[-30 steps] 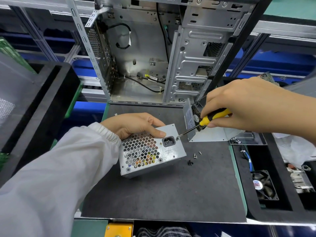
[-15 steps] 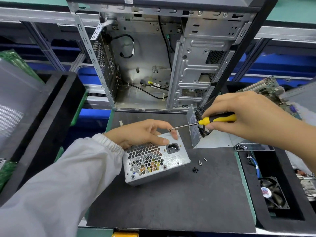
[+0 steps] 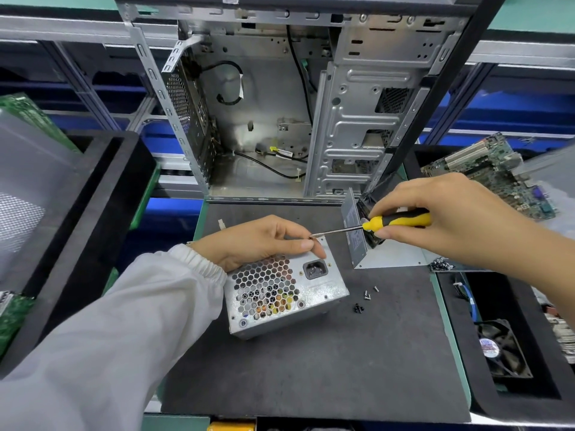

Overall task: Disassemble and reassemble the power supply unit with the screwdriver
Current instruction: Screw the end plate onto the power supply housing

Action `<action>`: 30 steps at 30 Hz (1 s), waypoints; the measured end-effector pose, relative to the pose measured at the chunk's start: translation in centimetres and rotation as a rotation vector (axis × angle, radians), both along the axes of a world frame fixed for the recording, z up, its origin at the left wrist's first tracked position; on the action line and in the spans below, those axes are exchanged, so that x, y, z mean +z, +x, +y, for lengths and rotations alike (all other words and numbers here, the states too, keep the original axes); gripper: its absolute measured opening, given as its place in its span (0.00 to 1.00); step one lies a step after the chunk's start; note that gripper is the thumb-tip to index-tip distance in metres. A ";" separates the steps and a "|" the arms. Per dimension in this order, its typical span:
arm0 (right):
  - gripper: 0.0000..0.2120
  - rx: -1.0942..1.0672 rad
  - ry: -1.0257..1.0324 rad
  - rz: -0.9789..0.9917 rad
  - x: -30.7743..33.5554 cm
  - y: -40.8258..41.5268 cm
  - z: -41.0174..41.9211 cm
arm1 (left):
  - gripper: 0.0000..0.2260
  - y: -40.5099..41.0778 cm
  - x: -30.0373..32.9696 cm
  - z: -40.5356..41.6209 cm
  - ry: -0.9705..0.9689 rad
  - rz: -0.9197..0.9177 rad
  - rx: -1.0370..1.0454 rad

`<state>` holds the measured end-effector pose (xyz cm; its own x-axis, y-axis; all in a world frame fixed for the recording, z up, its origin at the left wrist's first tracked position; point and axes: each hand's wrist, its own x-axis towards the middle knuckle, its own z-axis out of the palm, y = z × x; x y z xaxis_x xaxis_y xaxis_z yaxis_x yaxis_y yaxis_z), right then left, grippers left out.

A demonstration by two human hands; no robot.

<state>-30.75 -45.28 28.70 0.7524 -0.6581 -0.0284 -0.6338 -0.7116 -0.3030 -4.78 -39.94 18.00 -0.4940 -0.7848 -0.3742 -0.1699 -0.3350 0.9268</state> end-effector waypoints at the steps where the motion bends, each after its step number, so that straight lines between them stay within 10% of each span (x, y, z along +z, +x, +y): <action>1: 0.11 -0.011 0.020 -0.009 -0.2 -0.2 -0.1 | 0.12 0.0 0.0 0.0 -0.003 -0.004 0.000; 12: 0.08 -0.205 0.432 -0.616 -8.9 4.9 2.6 | 0.11 0.1 -0.5 -0.2 -0.037 0.001 0.003; 30: 0.03 0.375 -0.548 -0.208 -10.2 5.7 0.4 | 0.12 0.3 -0.3 -0.4 0.044 0.045 -0.007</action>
